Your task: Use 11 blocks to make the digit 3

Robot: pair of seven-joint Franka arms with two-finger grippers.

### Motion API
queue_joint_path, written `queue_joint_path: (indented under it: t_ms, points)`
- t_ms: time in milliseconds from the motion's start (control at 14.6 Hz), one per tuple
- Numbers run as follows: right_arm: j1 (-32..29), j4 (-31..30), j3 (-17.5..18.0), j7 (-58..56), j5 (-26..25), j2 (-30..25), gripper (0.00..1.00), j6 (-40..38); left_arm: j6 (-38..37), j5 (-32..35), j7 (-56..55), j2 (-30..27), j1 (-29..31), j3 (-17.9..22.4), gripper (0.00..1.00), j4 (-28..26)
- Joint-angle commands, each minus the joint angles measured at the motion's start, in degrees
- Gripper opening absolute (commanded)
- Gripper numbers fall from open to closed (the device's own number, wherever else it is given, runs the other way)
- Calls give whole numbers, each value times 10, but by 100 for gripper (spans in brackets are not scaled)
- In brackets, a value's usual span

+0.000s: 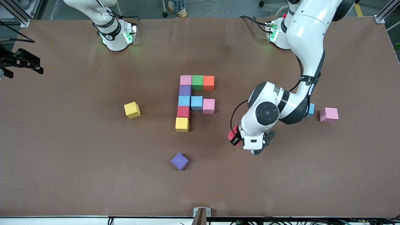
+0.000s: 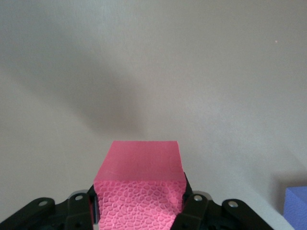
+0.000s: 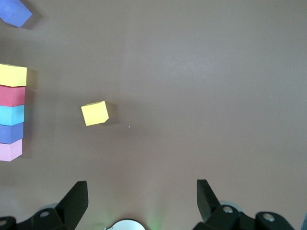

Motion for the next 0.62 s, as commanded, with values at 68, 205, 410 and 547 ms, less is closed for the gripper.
queue_joint_path:
  t_ms: [68, 205, 410, 547]
  points:
    - [-5, -58, 5, 4, 2, -45, 100, 27, 19, -6, -91, 22, -23, 9, 1, 26]
    - [-6, -57, -2, 4, 3, -45, 100, 27, 39, -7, -148, 28, -30, 8, 1, 26]
    - [-6, -57, -12, -1, 12, -46, 100, 25, 77, -8, -263, 43, -44, 8, 2, 26]
    - [-6, -58, -14, -2, 20, -47, 100, 24, 115, -8, -319, 55, -55, 8, 3, 26]
